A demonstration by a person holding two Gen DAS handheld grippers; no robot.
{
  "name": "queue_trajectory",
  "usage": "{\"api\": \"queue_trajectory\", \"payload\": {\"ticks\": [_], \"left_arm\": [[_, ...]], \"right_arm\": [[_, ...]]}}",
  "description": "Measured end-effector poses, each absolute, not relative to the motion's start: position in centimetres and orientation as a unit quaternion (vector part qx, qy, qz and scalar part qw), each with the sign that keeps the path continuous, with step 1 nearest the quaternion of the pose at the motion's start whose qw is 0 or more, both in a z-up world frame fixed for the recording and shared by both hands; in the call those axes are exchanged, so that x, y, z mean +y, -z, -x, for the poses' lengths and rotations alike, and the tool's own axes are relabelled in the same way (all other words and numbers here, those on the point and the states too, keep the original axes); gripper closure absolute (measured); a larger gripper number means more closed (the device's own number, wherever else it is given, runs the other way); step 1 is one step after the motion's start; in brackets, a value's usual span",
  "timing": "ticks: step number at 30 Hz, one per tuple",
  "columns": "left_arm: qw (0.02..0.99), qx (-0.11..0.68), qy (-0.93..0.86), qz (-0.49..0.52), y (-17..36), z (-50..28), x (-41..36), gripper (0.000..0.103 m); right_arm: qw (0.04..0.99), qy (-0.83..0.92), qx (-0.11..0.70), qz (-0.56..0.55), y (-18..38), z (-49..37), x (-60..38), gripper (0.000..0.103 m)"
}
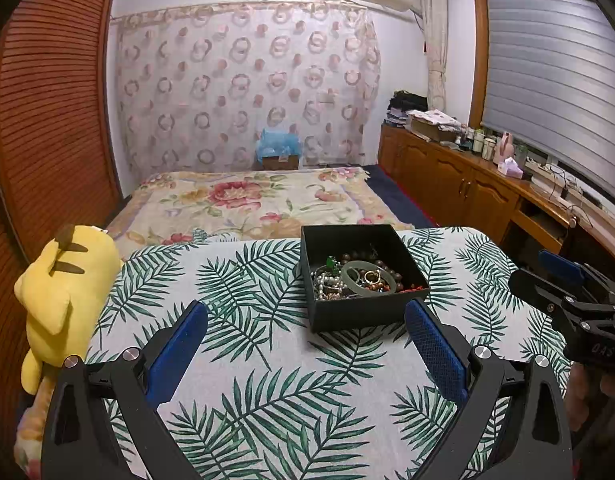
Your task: Organize jewelry
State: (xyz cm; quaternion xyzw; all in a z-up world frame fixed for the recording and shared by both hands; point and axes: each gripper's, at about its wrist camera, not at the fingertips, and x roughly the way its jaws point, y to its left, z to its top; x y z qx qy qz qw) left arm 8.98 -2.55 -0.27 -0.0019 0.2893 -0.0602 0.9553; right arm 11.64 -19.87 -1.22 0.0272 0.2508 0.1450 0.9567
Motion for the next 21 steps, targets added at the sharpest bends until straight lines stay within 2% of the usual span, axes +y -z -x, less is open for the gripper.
{"api": "queue_trajectory", "payload": {"ticks": [21], "left_arm": [[0.955,0.289,0.060,0.003,0.45,-8.88,-2.49,0.008]], "right_arm": [[0.957,-0.146,0.250,-0.028,1.28,-11.62,-19.97,0.005]]}}
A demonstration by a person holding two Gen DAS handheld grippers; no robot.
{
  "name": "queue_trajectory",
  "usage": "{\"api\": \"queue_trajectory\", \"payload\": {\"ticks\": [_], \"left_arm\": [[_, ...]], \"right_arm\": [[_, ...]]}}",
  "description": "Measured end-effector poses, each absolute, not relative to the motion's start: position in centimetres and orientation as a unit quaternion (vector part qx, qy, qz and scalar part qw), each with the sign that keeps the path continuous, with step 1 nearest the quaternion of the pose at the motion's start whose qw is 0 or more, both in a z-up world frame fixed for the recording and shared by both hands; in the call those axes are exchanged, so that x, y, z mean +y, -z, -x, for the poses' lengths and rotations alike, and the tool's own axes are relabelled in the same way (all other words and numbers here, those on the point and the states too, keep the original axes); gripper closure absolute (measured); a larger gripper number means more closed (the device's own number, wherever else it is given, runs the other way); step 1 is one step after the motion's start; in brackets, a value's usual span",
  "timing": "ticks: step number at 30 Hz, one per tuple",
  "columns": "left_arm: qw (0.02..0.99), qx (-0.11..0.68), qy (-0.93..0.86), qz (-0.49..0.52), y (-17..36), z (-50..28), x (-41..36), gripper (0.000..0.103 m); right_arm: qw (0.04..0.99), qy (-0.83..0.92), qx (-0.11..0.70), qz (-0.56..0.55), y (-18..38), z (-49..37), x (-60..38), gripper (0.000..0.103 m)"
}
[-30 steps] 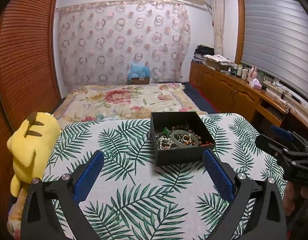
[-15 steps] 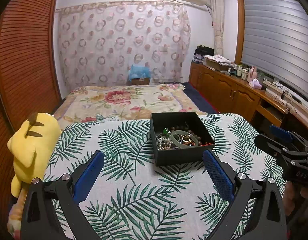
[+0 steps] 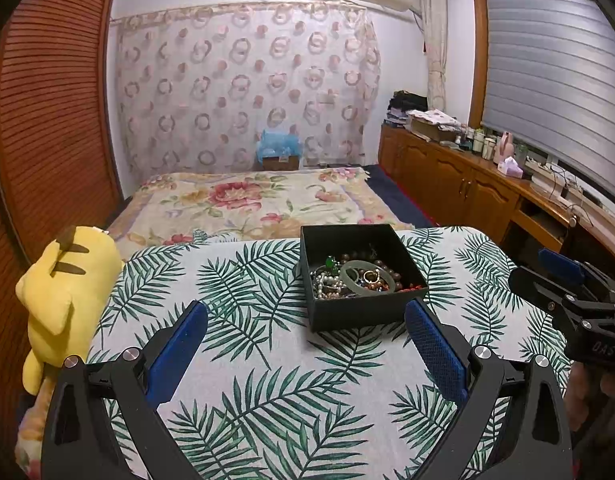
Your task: Organize jewelry
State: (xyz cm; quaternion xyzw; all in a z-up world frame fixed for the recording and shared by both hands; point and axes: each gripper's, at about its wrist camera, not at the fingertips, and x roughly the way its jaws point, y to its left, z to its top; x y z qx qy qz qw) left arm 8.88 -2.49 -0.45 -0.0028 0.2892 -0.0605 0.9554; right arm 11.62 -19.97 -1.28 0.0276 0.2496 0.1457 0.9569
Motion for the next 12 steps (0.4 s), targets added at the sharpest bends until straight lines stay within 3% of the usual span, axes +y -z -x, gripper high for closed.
{"api": "queue_trajectory", "payload": {"ticks": [12], "left_arm": [[0.956,0.289,0.060,0.003,0.44,-8.77,-2.46,0.008]], "right_arm": [[0.957,-0.145,0.249,-0.028,1.32,-11.68,-19.98,0.005]]}}
